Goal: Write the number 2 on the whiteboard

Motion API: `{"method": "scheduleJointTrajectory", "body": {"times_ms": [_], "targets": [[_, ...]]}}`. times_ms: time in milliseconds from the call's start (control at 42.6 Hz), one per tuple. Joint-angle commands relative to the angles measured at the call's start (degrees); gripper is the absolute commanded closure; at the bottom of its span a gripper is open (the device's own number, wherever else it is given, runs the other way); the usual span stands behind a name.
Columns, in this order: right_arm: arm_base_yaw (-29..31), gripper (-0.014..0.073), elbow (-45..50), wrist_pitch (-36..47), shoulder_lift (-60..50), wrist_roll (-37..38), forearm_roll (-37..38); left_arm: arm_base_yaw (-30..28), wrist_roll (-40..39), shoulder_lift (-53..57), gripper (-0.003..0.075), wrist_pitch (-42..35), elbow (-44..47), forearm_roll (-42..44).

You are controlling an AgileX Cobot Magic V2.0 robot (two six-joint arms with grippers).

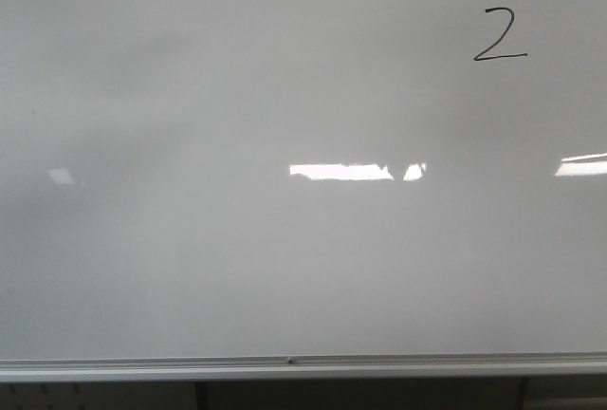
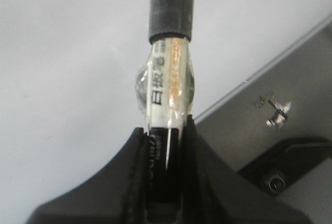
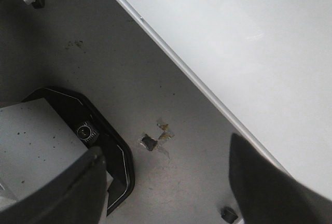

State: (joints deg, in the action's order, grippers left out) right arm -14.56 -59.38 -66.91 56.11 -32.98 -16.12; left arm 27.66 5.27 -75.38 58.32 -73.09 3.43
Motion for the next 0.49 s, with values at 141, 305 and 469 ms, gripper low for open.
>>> {"method": "scheduleJointTrajectory", "body": {"times_ms": [141,305,469], "targets": [[0.45,0.0070,-1.92,4.80,-0.74,0.17,-0.70,-13.80,-4.74,12.10,0.0692,-19.47,12.59,0.22],[0.45,0.0070,-1.92,6.00,-0.74,0.17,-0.70,-20.52,-6.11,14.35,0.0692,-36.33,22.98,-4.46],[0.45,0.0070,-1.92,6.48,-0.74,0.17,-0.70,-21.17,-6.11,11.35,0.0692,-52.54,30.42,-7.30]]}}
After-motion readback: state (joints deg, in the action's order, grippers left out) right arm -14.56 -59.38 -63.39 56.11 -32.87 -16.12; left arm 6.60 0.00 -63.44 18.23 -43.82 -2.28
